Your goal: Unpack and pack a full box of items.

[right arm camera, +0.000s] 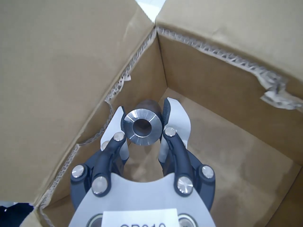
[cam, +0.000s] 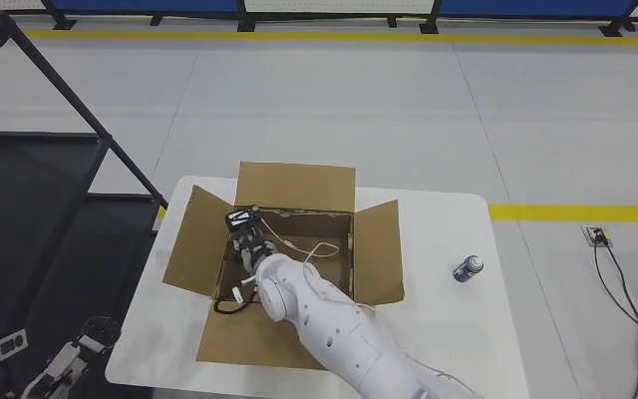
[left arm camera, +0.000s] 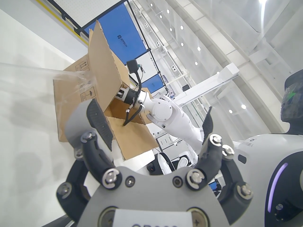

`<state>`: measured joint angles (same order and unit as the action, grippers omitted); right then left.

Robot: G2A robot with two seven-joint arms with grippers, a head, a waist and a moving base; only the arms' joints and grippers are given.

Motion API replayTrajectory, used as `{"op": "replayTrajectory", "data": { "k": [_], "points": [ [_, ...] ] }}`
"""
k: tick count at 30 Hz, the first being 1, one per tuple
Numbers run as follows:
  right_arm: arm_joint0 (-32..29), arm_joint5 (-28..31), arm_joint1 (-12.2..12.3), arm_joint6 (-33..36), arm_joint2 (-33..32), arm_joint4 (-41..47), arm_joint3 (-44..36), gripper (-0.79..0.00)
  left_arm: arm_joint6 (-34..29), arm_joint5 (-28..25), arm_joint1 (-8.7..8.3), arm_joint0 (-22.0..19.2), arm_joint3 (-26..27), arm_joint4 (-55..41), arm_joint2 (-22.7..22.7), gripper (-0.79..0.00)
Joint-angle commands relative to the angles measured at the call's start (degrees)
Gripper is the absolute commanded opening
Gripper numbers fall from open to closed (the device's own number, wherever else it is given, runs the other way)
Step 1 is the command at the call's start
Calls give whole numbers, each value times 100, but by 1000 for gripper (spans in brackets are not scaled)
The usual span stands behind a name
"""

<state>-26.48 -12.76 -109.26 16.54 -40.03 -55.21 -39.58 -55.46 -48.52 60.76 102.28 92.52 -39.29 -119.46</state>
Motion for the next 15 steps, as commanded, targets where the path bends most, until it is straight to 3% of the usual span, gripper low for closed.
{"op": "replayTrajectory", "data": {
  "k": [1,6,11,15],
  "points": [
    [-292,-227,163,160,-148,-325,-731,-785,3,13,0,-8,20,19,13,0],
    [-1386,-479,671,974,-813,-1439,-2977,-785,9,71,2,-52,85,111,92,0],
    [-2675,-46,1053,1597,-1567,-2248,-5089,-785,34,155,1,-132,155,261,200,0],
    [-3567,184,1219,1618,-1986,-2576,-6364,-785,23,239,-4,-208,248,420,302,0]
  ]
}}
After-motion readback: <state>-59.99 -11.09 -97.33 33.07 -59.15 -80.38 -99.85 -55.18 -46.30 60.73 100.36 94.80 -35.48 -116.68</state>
